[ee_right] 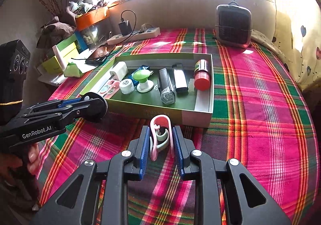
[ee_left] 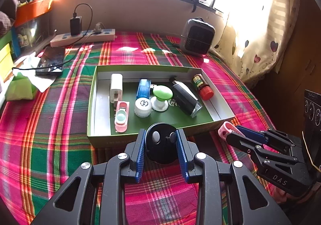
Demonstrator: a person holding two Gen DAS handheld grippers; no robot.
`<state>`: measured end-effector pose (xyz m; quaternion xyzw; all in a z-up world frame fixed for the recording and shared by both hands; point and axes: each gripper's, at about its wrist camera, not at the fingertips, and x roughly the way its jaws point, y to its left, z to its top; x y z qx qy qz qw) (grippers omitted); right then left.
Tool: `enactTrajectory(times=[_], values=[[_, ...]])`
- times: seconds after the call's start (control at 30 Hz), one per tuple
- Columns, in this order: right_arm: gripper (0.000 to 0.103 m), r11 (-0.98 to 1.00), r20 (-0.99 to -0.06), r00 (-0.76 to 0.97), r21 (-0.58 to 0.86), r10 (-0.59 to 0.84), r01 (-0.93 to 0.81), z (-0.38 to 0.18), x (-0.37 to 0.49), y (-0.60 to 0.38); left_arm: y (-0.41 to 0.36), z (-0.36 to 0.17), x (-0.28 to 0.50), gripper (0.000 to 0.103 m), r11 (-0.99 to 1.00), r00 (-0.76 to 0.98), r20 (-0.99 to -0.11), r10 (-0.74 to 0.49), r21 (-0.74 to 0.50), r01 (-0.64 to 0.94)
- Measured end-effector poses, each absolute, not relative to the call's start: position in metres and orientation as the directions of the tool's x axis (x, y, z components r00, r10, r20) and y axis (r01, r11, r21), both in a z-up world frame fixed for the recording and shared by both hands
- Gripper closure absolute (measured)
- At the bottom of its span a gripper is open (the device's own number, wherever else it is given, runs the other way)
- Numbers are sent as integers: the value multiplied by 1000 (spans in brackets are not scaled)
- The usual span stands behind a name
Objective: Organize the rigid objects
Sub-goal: 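Carry the black disc with the left tool and pink clip with the right tool over the box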
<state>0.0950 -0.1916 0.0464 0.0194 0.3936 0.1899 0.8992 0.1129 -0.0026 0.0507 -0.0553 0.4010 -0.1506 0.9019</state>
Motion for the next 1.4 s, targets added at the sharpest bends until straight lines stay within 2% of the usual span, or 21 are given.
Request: enactTrajectory(times=[0.6, 1.4], values=[[78, 947, -680, 662, 179, 314, -265, 61, 134, -195, 11, 64, 161, 75, 951, 647, -696, -310, -225, 214], [78, 957, -745, 605, 169, 280, -235, 31, 181, -195, 9, 43, 224, 75, 961, 621, -734, -275, -199, 191]])
